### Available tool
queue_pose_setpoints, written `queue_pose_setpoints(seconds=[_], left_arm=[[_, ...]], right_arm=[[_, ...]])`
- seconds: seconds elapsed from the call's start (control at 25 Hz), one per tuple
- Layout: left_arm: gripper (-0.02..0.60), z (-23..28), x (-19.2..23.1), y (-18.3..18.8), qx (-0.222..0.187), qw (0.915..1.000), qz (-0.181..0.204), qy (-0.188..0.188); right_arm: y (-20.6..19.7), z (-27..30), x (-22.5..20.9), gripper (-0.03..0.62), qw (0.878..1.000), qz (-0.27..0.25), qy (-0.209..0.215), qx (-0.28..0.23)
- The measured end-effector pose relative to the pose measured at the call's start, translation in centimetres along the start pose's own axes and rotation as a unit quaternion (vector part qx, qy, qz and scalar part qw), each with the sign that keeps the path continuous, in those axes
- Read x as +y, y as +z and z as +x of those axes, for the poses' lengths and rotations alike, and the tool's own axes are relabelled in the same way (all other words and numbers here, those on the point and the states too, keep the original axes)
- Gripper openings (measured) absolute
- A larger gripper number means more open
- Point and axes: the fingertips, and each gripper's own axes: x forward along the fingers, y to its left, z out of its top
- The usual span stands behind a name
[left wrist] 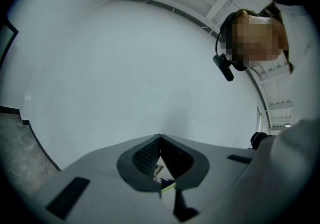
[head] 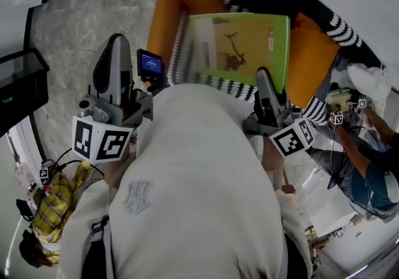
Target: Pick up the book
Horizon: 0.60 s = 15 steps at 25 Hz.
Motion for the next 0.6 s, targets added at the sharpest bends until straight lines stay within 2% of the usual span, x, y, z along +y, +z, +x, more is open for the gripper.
queue_pose_setpoints(seconds=[0.6], left_arm=[[0.009, 0.1, -0.1, -0.9, 0.006, 0.9999, -0.008, -0.009]], right_arm=[[-0.9, -0.4, -1.7, 0.153, 0.998, 0.052, -0.019, -0.007]])
